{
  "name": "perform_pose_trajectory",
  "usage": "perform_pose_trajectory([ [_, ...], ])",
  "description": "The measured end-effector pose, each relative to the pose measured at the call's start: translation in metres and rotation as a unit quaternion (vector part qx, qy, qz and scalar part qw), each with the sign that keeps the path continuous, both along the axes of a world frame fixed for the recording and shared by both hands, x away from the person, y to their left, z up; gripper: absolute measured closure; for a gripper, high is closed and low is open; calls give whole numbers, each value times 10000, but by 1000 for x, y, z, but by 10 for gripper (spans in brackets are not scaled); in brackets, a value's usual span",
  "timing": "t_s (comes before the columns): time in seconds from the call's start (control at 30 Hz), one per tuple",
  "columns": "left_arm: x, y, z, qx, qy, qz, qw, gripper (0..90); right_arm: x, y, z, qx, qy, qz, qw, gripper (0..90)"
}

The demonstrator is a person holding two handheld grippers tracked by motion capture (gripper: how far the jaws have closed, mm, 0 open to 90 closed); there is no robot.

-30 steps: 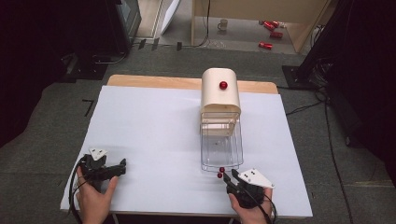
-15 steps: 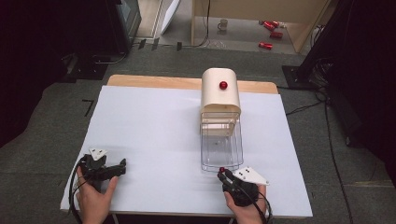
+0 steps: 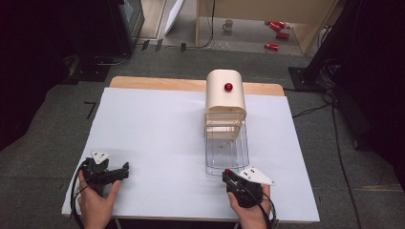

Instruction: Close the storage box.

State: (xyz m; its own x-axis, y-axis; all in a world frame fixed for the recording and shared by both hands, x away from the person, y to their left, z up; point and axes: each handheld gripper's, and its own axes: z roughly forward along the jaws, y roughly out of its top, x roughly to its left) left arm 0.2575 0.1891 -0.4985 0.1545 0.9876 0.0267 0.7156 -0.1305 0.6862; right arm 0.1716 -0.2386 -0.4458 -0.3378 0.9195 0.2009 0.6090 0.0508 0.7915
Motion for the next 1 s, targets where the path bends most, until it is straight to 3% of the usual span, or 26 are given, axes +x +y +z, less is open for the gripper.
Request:
perform_pose_trajectory([
  [0.37, 0, 0, 0, -5, 1, 4, 10000, 0, 7, -5, 12, 47, -123, -176, 9998, 765],
  [1.0, 0, 0, 0, -5, 2, 0, 10000, 0, 51, 8, 19, 48, -229, -265, 9994, 778],
])
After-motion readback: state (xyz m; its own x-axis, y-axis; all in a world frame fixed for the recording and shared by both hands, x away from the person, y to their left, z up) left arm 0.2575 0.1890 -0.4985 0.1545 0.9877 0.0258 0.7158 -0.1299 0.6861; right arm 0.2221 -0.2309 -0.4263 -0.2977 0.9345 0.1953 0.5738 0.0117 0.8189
